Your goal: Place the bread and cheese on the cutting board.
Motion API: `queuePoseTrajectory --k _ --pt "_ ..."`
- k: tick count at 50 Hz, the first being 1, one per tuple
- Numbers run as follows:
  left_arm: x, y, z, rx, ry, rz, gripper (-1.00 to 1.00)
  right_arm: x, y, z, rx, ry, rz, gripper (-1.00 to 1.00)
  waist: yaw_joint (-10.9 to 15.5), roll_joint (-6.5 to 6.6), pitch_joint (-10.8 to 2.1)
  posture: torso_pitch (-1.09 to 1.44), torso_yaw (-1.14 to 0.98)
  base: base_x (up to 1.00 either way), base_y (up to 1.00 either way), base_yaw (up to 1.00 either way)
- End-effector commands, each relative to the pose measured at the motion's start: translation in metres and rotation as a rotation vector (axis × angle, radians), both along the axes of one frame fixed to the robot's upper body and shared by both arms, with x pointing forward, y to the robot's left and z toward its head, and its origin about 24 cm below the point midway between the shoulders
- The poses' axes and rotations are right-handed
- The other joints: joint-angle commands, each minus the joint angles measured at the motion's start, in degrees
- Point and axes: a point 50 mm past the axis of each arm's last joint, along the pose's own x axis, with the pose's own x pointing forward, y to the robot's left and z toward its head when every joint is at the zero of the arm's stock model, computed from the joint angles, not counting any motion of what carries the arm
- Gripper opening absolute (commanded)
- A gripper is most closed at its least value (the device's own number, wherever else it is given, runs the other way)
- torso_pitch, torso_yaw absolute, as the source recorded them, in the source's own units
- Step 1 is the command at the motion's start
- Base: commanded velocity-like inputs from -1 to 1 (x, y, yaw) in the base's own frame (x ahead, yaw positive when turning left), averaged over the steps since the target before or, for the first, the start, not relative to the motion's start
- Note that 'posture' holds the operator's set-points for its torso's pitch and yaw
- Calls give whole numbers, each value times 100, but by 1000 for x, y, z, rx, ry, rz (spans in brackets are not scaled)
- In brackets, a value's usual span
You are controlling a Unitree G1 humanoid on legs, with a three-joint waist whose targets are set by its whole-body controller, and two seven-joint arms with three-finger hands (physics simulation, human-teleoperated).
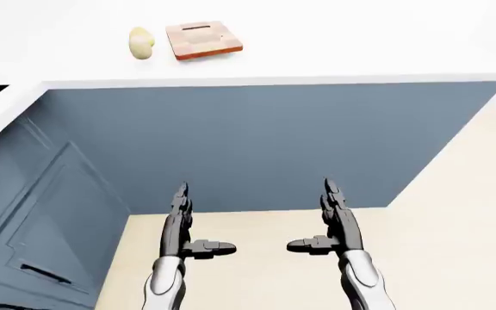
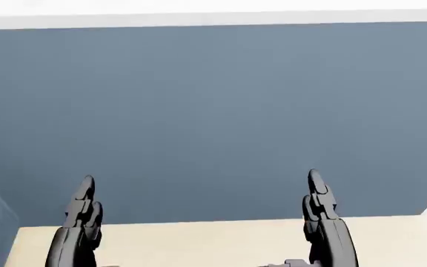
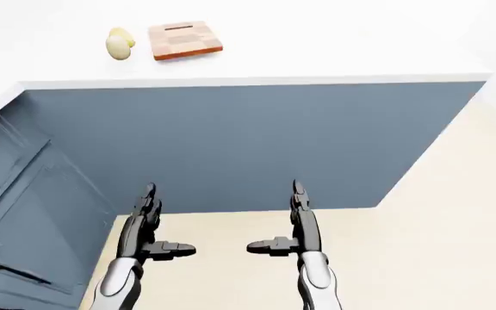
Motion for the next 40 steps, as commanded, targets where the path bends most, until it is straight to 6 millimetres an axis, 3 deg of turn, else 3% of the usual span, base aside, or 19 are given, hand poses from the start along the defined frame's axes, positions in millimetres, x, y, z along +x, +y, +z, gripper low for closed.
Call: queuePoseTrajectory --k 1,3,4,5,7,8,11,14,22,24,26,30,33,38,39,40 --pt "9 2 34 -19 -163 7 100 10 1 37 14 -186 23 100 -12 -45 -5 0 0 0 0 0" --pt "7 -2 31 26 -134 -20 100 9 -1 39 1 -199 5 100 48 -6 -360 0 0 0 0 0" --pt "6 -3 29 23 -135 -33 100 9 -2 40 0 -199 7 100 44 -2 -296 0 0 0 0 0" --pt "6 -1 28 -19 -113 -7 100 10 -2 42 -6 -209 9 100 40 -32 -86 0 0 0 0 0" --pt "6 -3 39 -37 -151 -5 100 10 -2 46 -38 -232 14 100 49 -41 -400 0 0 0 0 0" --pt "7 -4 44 -16 -173 -32 100 10 -2 49 -69 -239 12 100 49 -39 -435 0 0 0 0 0" --pt "7 -4 61 -18 -191 -8 100 11 -1 60 -107 -261 16 100 47 -38 -438 0 0 0 0 0" --pt "9 -4 86 -8 -202 -26 100 13 3 87 -116 -301 30 100 50 -37 -464 0 0 0 0 0" --pt "37 8 193 59 -348 -1 100 29 2 185 -143 -451 41 100 48 -4 -528 0 0 0 0 0" --pt "44 7 209 83 -382 -15 100 32 3 193 -155 -459 45 100 51 -5 -511 0 0 0 0 0" --pt "50 0 221 109 -395 -51 100 35 5 217 -149 -489 60 100 50 -5 -498 0 0 0 0 0" --pt "70 9 256 30 -387 14 100 50 3 248 -160 -538 46 100 53 -7 -477 0 0 0 0 0" --pt "78 13 282 51 -427 2 100 57 2 255 -155 -557 30 100 36 6 -433 0 0 0 0 0" --pt "76 8 284 93 -435 -7 100 56 4 269 -144 -560 42 100 32 5 -381 0 0 0 0 0" --pt "77 10 285 87 -433 2 100 57 3 274 -144 -566 42 100 23 58 -484 0 0 0 17 0" --pt "79 8 290 119 -442 -15 100 58 4 279 -132 -568 61 100 28 -5 -459 0 0 5 74 0"
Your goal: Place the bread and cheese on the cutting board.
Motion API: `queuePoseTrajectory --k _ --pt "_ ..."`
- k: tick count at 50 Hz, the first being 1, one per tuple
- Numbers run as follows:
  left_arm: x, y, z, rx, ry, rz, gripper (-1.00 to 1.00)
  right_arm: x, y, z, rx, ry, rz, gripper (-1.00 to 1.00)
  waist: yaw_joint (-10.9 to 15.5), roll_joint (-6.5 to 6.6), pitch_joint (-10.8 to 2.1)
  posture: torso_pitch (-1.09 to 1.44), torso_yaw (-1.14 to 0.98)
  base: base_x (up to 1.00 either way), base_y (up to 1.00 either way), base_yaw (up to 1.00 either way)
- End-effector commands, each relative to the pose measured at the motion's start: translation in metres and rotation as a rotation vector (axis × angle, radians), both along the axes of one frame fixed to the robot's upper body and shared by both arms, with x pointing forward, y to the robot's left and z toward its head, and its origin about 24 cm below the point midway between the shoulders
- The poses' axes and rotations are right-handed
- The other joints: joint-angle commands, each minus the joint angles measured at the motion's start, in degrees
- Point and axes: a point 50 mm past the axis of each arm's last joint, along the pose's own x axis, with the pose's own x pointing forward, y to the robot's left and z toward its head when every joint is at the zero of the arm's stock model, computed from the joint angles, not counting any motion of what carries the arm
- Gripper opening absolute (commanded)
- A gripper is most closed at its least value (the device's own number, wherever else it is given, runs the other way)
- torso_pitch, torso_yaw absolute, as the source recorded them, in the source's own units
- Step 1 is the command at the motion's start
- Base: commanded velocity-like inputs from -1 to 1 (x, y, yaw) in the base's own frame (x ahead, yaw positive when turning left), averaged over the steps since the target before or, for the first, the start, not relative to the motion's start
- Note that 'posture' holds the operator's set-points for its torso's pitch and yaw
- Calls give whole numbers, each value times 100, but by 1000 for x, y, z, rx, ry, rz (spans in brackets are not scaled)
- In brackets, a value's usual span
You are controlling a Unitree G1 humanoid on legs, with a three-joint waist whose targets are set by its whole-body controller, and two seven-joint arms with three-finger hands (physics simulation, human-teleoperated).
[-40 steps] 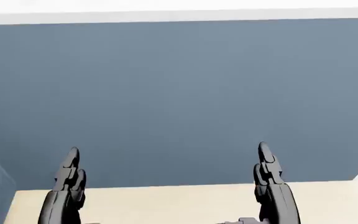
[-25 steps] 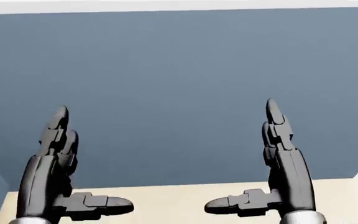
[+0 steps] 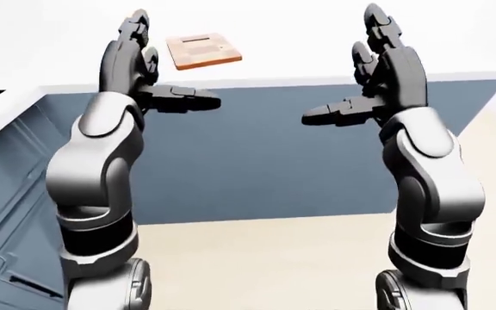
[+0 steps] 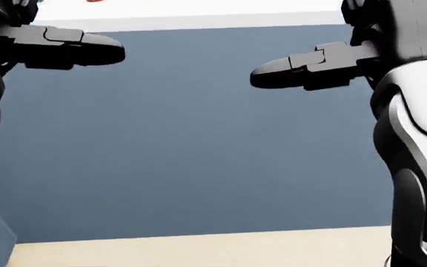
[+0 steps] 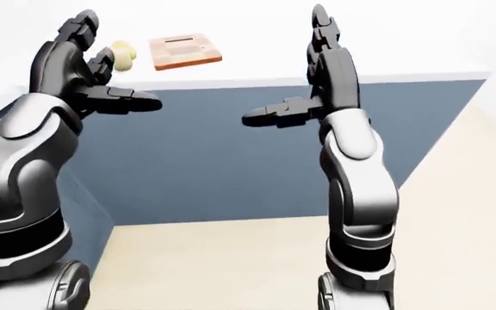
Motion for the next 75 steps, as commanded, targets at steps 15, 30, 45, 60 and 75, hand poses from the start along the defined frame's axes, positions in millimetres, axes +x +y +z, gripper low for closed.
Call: queuePoseTrajectory --k 15,30,45,60,75 --pt "-17 7 40 36 -130 22 100 -13 5 42 52 -129 13 100 -73 539 -150 0 0 16 56 0" --pt "-21 6 43 92 -131 32 100 -17 12 35 54 -128 28 100 109 -152 3 0 0 0 0 0" --pt "-22 4 44 115 -144 25 100 -27 12 26 57 -128 36 100 24 9 -131 0 0 0 0 0" --pt "-23 4 40 128 -153 28 100 -23 20 19 49 -115 53 100 5 -155 -75 0 0 13 7 0" --pt "-24 3 38 141 -152 28 100 -30 16 15 56 -113 53 100 -40 280 -68 0 0 20 20 0"
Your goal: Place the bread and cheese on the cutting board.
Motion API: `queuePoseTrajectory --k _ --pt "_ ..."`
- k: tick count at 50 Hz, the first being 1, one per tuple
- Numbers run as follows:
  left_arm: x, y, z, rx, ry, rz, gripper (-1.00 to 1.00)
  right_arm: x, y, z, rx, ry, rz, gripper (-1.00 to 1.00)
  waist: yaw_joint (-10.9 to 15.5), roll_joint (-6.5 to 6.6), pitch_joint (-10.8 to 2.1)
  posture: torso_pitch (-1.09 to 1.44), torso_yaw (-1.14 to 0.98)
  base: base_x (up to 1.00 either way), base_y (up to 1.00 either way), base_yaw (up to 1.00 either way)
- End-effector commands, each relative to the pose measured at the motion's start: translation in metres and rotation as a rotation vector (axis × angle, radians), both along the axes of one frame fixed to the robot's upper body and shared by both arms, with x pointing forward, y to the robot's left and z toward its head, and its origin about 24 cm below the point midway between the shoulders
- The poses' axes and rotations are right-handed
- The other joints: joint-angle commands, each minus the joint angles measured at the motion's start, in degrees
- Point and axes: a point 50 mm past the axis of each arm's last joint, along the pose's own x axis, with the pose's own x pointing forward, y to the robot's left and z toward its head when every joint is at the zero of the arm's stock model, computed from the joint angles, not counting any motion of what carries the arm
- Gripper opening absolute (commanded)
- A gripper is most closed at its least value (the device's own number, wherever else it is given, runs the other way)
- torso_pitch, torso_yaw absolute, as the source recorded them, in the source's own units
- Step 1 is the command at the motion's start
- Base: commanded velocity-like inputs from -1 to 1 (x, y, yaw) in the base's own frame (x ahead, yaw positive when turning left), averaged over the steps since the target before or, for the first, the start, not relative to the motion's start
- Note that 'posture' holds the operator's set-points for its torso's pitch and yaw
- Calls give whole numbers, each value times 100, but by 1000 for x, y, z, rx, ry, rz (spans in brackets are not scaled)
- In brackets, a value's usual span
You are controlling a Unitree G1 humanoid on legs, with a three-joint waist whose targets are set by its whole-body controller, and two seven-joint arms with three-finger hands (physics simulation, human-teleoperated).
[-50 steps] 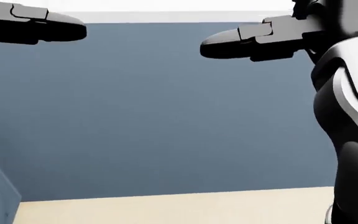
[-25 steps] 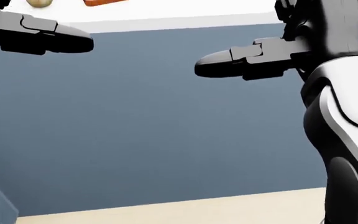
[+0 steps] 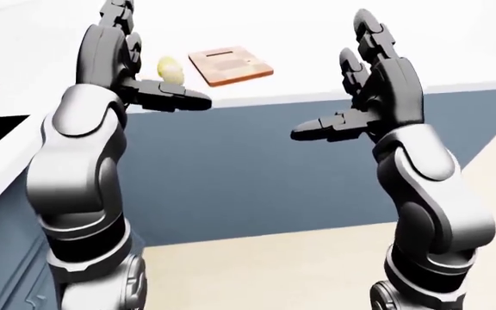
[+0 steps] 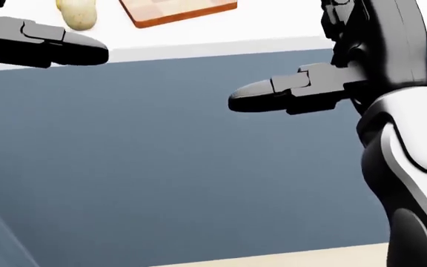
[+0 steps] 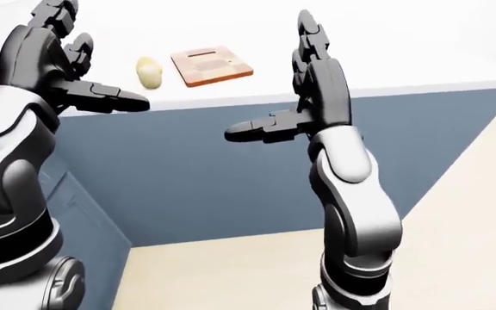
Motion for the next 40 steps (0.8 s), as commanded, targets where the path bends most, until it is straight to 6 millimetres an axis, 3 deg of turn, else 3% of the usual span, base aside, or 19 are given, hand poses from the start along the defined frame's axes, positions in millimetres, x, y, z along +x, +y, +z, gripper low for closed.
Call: queuePoseTrajectory --k 1,6,9,10,11,12,14,18,20,21,22,23,24,30,34,35,36,37,40 --pt "-7 -5 19 18 -105 -24 100 -4 -2 18 4 -104 -21 100 -19 0 -125 0 0 20 20 0" --pt "-8 -5 22 18 -108 -24 100 1 1 20 6 -104 -16 100 29 -271 -109 0 0 23 20 0" --pt "-8 -5 24 19 -111 -28 100 4 5 24 1 -110 -8 100 74 -688 -213 0 0 24 20 0" --pt "-8 -5 24 19 -112 -29 100 5 6 23 6 -108 -6 100 8 -414 -161 0 0 25 17 0" --pt "-9 -5 24 20 -112 -28 100 5 5 22 5 -107 -8 100 49 -533 -156 0 0 24 16 0" --pt "-9 -4 25 18 -113 -26 100 5 5 22 2 -106 -10 100 29 -540 -173 0 0 25 14 0" --pt "-10 -4 27 19 -116 -26 100 3 4 24 2 -109 -6 100 23 -464 -212 0 0 27 14 0" --pt "-11 -2 28 22 -117 -20 100 2 4 22 -7 -109 -9 100 -37 -203 -90 0 0 30 14 0" --pt "-11 -2 29 24 -118 -18 100 3 6 24 -3 -112 -5 100 -88 81 -134 0 0 32 13 0" --pt "-12 -2 29 25 -117 -19 100 3 6 24 -7 -111 -6 100 -88 340 -226 0 0 33 13 0" --pt "-13 -1 29 24 -118 -15 100 2 5 24 -10 -113 -6 100 -27 166 -172 0 0 32 14 0" --pt "-13 1 28 25 -116 -12 100 2 5 24 -12 -113 -7 100 -77 258 -122 0 0 32 14 0" --pt "-13 2 26 20 -114 -7 100 2 6 24 -10 -113 -4 100 -33 225 -102 0 0 33 13 0" --pt "-14 9 17 -6 -111 19 100 9 10 25 -18 -111 4 100 47 -98 -84 0 0 33 16 0" --pt "-15 5 21 -2 -116 8 100 8 11 25 -9 -108 7 100 112 -511 -169 0 0 32 16 0" --pt "-15 5 18 3 -111 12 100 9 12 23 -13 -108 6 100 147 -550 -233 0 0 34 11 0" --pt "-15 5 18 3 -110 11 100 9 12 23 -9 -107 7 100 80 -442 -151 0 0 34 2 0" --pt "-15 4 18 6 -109 7 100 7 10 23 -9 -108 7 100 83 -494 -116 0 0 33 2 0" --pt "-14 1 17 7 -106 -3 100 6 10 22 -15 -109 10 100 27 -401 -166 0 0 33 2 0"
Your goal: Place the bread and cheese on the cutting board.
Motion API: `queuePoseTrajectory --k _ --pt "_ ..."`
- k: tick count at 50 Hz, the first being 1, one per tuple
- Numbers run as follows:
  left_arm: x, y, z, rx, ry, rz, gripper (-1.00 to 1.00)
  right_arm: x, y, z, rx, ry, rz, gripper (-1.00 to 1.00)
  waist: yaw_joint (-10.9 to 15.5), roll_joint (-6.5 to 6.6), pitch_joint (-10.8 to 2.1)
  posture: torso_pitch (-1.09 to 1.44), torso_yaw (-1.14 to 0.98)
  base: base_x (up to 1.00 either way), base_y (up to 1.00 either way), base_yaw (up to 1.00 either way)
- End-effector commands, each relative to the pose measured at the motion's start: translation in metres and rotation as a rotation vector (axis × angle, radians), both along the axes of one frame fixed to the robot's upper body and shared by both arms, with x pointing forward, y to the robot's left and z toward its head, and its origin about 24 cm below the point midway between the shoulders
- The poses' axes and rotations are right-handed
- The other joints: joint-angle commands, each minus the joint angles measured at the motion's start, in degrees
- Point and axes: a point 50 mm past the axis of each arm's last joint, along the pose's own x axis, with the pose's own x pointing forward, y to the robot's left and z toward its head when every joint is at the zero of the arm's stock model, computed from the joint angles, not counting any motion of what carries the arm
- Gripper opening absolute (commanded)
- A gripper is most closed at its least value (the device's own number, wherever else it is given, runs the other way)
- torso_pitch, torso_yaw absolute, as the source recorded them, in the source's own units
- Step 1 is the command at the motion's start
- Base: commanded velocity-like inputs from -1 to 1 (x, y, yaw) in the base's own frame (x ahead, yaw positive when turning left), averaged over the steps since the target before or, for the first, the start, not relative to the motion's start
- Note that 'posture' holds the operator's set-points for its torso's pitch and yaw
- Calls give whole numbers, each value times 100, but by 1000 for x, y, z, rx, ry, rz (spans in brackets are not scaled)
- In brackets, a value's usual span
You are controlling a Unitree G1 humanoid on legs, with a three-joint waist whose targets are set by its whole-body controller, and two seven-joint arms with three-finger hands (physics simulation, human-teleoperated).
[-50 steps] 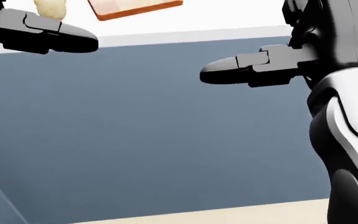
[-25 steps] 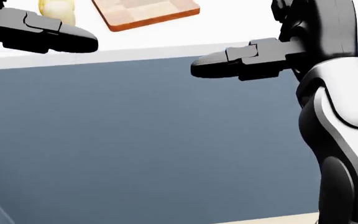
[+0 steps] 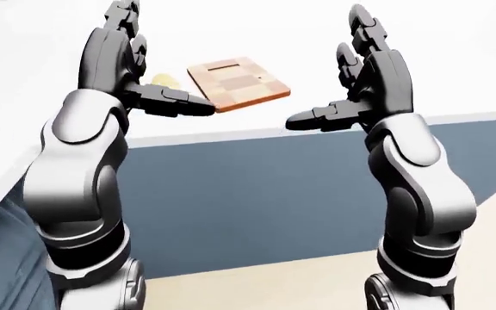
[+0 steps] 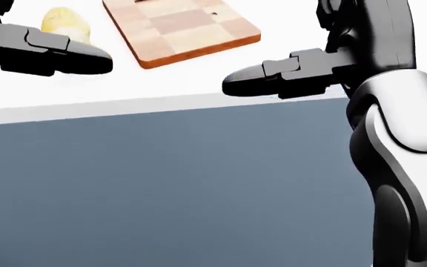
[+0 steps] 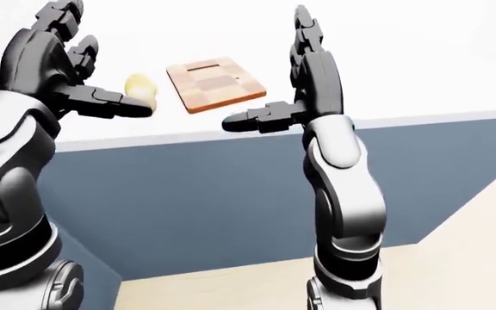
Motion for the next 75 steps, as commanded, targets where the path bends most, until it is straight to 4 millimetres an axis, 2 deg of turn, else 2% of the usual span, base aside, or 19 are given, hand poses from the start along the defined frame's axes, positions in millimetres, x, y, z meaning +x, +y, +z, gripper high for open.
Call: queuePoseTrajectory --k 1,5,8,9,10,13,19,20,25,28,31,33,34,35,45,58,61,67,75 --pt "-8 6 19 3 -105 33 100 -9 5 19 -2 -111 33 100 32 30 -144 0 0 33 8 0" --pt "-8 6 20 1 -108 36 100 -15 3 18 -1 -110 33 100 -15 216 -103 0 0 33 13 0" --pt "-8 7 19 2 -109 40 100 -15 4 17 -6 -111 38 100 -27 707 -223 0 0 25 18 0" --pt "-8 7 19 3 -108 40 100 -15 5 17 -11 -111 39 100 10 543 -222 0 0 2 18 0" --pt "-8 7 18 1 -106 40 100 -14 5 16 -12 -107 39 100 -23 688 -245 0 0 3 18 0" --pt "-8 7 18 -1 -106 42 100 -12 7 20 -23 -111 38 100 41 528 -278 0 0 2 29 0" --pt "-9 7 18 1 -107 41 100 -13 7 17 -13 -111 35 100 102 -308 -212 0 0 1 50 0" --pt "-9 7 18 1 -107 41 100 -13 7 16 -13 -109 34 100 56 -108 -149 0 0 1 70 0" --pt "-9 7 18 0 -107 42 100 -12 7 15 -15 -109 36 100 -15 -155 -280 0 0 5 71 0" --pt "-9 8 18 0 -107 42 100 -9 9 16 -15 -113 39 100 -19 -47 -215 0 0 6 65 0" --pt "-8 8 18 3 -106 43 100 -10 9 16 -11 -113 39 100 -58 321 -188 0 0 6 49 0" --pt "-9 8 19 4 -108 43 100 -10 9 16 -10 -115 39 100 -56 927 -300 0 0 5 41 0" --pt "-8 8 20 1 -109 44 100 -9 9 19 -14 -131 42 100 -66 672 -331 0 0 6 23 0" --pt "-8 9 21 4 -111 46 100 -11 8 21 17 -122 49 100 -5 655 -148 0 0 0 0 0" --pt "-9 9 22 5 -113 44 100 -14 5 21 11 -120 42 100 -13 364 -51 0 0 0 0 0" --pt "-8 8 20 10 -110 45 100 -9 7 18 47 -108 42 100 91 147 -197 0 0 9 -1 0" --pt "-8 8 19 11 -109 45 100 -8 8 16 30 -108 41 100 113 -175 -278 0 0 13 -7 0" --pt "-8 8 19 12 -108 45 100 -12 7 16 31 -113 46 100 77 -104 -47 0 0 14 -2 0" --pt "-9 9 18 10 -108 47 100 -15 7 14 32 -109 44 100 -9 83 -48 0 0 0 0 0"
